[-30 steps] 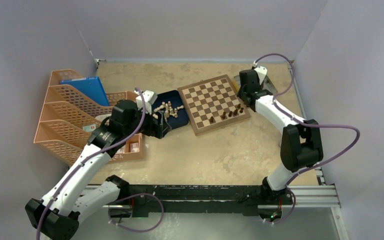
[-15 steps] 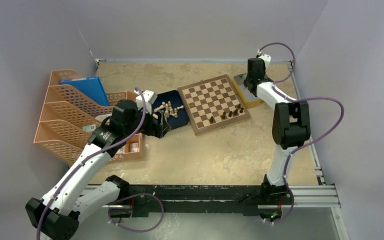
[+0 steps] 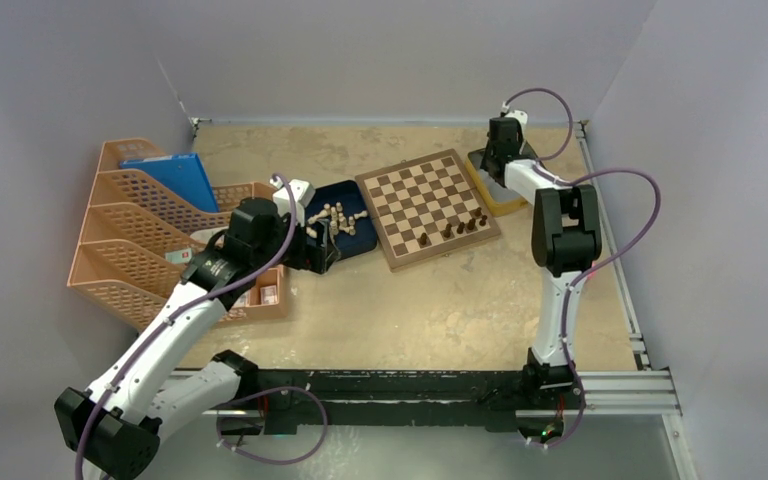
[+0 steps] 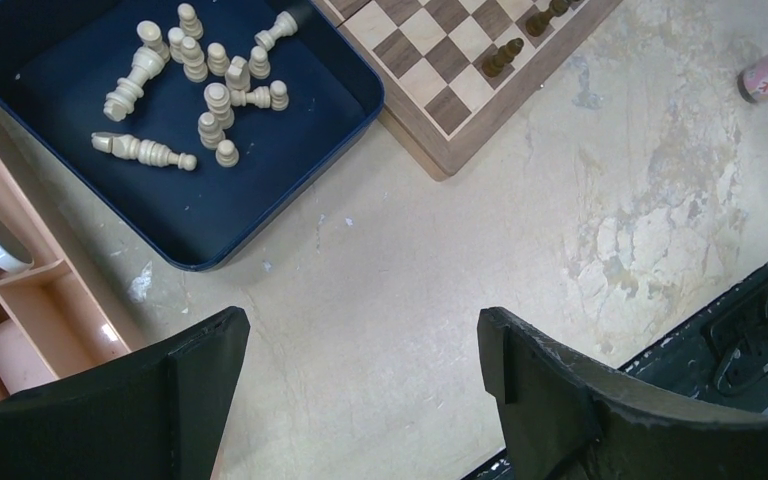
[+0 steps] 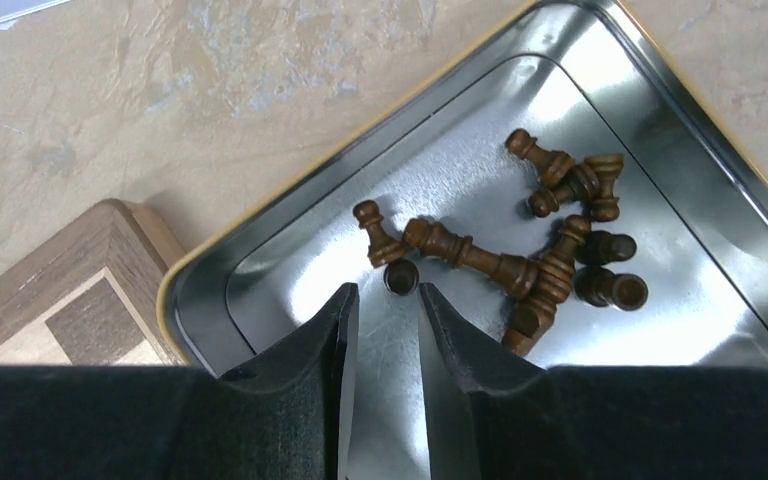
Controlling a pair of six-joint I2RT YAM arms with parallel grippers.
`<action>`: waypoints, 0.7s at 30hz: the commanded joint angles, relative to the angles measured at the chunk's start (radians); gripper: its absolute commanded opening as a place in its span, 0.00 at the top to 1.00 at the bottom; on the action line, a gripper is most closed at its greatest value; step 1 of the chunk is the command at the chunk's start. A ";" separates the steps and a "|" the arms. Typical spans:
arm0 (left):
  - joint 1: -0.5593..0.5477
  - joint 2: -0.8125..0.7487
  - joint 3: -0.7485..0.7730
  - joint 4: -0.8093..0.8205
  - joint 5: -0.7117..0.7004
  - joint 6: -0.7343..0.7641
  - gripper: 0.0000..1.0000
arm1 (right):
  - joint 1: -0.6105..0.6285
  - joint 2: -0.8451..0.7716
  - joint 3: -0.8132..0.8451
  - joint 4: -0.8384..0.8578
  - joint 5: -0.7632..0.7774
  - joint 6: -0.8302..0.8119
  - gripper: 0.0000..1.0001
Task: Set up the chess pieces on the board
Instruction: Pick up the chess piece from the storage box.
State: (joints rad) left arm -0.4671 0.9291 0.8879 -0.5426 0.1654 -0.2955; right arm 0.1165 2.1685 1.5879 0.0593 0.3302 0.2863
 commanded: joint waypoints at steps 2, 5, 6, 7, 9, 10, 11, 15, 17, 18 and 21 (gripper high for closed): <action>-0.003 0.005 0.018 0.008 -0.035 0.001 0.15 | -0.004 0.026 0.088 0.033 0.009 -0.033 0.70; -0.004 0.005 0.018 0.009 -0.044 0.001 0.15 | -0.005 0.040 0.089 0.039 0.019 -0.036 0.71; -0.004 0.005 0.018 0.007 -0.047 0.001 0.15 | -0.005 0.044 0.090 0.040 0.026 -0.036 0.71; -0.003 0.006 0.018 0.007 -0.049 0.001 0.15 | -0.004 0.050 0.094 0.040 0.030 -0.035 0.72; -0.004 0.008 0.017 0.007 -0.050 0.001 0.15 | -0.005 0.054 0.098 0.041 0.037 -0.040 0.74; -0.004 0.008 0.017 0.007 -0.050 0.001 0.15 | -0.005 0.057 0.100 0.042 0.043 -0.042 0.74; -0.004 0.010 0.018 0.007 -0.050 0.001 0.15 | -0.005 0.061 0.104 0.040 0.047 -0.044 0.74; -0.004 0.014 0.018 0.009 -0.046 0.000 0.15 | -0.005 0.071 0.125 0.022 0.053 -0.048 0.76; -0.004 0.018 0.019 0.010 -0.044 0.001 0.15 | -0.005 0.072 0.124 0.019 0.050 -0.048 0.76; -0.004 0.019 0.019 0.009 -0.044 0.001 0.15 | -0.005 0.073 0.122 0.019 0.048 -0.045 0.76; -0.003 0.020 0.020 0.009 -0.050 0.005 0.15 | -0.005 0.074 0.119 0.022 0.048 -0.040 0.77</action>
State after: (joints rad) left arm -0.4671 0.9501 0.8879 -0.5518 0.1253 -0.2955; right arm 0.1165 2.2444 1.6695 0.0639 0.3538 0.2523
